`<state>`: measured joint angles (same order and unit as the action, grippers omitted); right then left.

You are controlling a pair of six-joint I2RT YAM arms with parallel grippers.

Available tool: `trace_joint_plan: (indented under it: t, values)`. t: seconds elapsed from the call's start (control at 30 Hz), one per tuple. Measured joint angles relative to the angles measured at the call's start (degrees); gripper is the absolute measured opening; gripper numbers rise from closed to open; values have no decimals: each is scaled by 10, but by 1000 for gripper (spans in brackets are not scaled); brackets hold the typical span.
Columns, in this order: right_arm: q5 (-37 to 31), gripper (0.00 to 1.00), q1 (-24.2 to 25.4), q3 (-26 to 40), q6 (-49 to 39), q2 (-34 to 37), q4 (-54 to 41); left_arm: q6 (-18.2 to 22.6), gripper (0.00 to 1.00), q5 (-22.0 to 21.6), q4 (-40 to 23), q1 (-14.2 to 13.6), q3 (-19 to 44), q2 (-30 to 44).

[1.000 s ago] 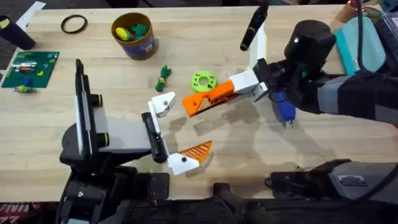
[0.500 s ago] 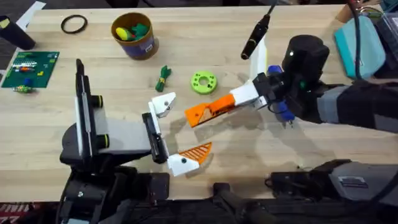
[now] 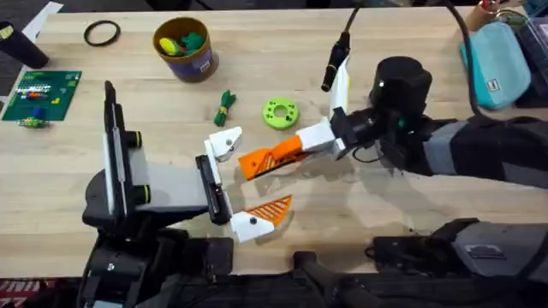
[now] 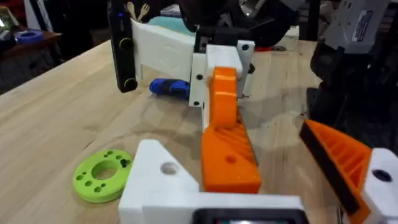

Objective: Pick up the gripper from the table and insert it into the empty holder that is missing its gripper. Then pick up a screw, insert it into the mounting hole, and use the screwdriver to tighten it. Finally, clean up the table by picking up the vegetable and placing it into the bucket.

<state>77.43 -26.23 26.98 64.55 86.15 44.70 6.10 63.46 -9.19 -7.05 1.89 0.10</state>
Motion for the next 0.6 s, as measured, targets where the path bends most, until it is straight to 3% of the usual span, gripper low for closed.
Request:
trace_joint_plan:
  t: [0.13,0.6]
  values:
    - [-30,18,-14,1,10,0,1,0,981,0,0,0,0,0]
    - [-42,18,-19,21,43,0,40,4,981,-4,0,0,0,0]
